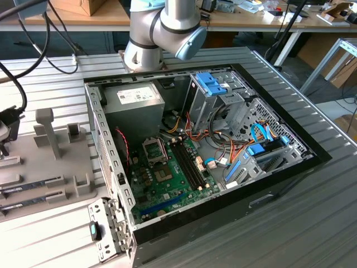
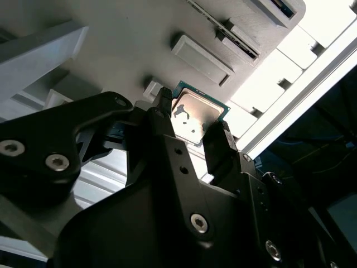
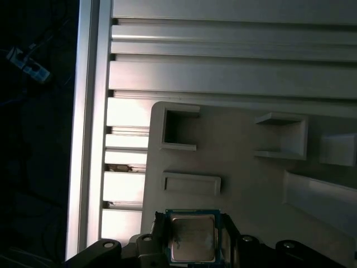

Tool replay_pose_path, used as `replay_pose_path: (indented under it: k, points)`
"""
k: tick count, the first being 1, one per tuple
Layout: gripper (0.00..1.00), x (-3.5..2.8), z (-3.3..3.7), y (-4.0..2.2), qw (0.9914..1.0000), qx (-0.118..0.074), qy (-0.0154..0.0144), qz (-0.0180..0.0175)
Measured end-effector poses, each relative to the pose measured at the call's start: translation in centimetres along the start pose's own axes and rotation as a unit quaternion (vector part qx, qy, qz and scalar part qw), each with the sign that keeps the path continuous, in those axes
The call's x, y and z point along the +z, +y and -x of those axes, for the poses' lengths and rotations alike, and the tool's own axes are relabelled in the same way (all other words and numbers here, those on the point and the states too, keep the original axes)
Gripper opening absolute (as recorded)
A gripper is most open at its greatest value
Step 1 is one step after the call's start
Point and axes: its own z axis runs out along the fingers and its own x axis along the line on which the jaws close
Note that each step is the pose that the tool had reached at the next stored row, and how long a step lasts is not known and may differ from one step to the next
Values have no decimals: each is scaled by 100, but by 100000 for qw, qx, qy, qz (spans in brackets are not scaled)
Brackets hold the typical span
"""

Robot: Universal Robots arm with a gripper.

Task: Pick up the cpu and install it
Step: 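Pick up the cpu and move it towards the insertion slot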

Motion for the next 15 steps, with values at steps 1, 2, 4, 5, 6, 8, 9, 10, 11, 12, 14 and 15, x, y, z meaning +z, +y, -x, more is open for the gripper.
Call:
replay_pose_path:
  k: [1, 2, 4, 5, 6, 8, 9, 10, 11, 12, 14, 15]
  points:
    - [47, -6, 0, 0, 100000, -2, 2, -1]
    - [47, -12, 0, 0, 100000, 0, 7, -4]
    - [47, -24, 0, 1, 100000, 2, -3, 0]
    - [47, -33, 0, 1, 100000, 0, 1, 2]
    - [47, -40, 0, 2, 100000, 0, -8, 5]
    - [47, -54, -1, 2, 100000, 0, -6, 4]
    - [47, -60, -1, 2, 100000, -1, -1, 1]
    - [47, -69, -1, 3, 100000, -1, -4, 2]
    - [47, -76, -1, 3, 100000, 1, -1, 0]
    - [47, -83, -1, 3, 100000, -2, 1, 0]
    - [47, -96, -1, 4, 100000, -2, -3, 2]
    - [47, -102, -1, 4, 100000, 0, -2, 2]
